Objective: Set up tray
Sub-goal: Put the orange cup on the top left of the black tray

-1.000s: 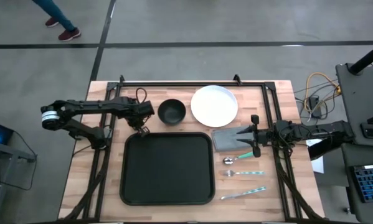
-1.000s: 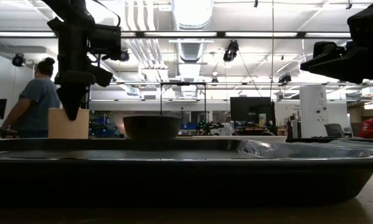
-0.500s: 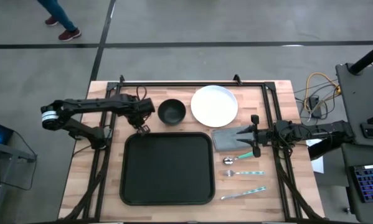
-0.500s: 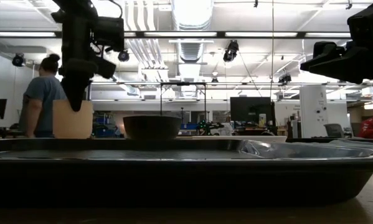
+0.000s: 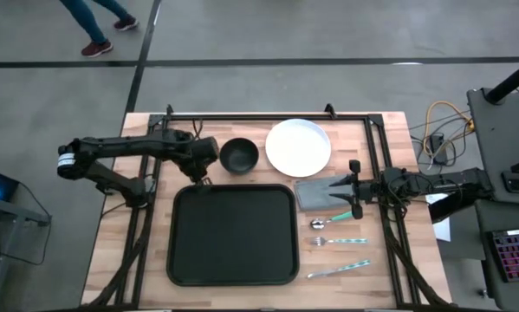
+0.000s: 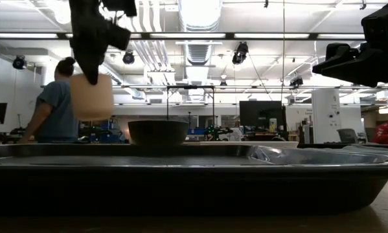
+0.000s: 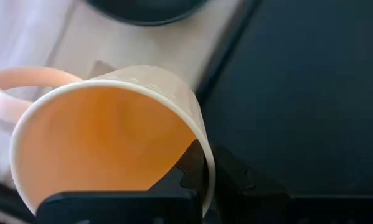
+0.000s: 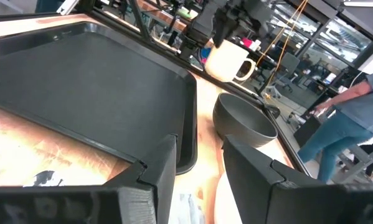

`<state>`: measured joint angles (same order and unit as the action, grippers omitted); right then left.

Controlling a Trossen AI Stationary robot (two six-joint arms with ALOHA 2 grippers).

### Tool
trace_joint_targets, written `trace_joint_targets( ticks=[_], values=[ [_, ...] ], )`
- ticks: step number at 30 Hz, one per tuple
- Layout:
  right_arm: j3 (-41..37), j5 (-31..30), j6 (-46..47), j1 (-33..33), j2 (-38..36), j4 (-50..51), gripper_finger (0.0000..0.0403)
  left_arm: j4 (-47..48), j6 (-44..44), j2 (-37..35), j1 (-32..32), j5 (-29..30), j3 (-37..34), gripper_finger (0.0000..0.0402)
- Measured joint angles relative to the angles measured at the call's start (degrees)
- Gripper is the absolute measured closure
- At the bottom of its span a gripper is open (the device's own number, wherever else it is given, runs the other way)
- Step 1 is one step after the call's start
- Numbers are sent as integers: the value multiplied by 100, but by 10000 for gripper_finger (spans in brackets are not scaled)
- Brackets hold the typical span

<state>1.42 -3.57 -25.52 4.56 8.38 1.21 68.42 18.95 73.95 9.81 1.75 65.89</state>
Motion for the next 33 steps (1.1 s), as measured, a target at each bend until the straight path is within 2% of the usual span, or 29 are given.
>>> trace_joint_targets(
  ticks=[11,18,24,33],
  values=[
    [-1,0,0,0,2,0,280,79,796,0,-1377,-61,-142,401],
    [1,0,0,2,0,0,280,81,1473,0,-2012,-62,-477,401],
    [1,0,0,1,1,0,280,74,1897,0,-2285,-60,-870,402],
    [1,0,0,1,2,0,280,-183,1912,0,-2300,-68,-1430,402]
  ],
)
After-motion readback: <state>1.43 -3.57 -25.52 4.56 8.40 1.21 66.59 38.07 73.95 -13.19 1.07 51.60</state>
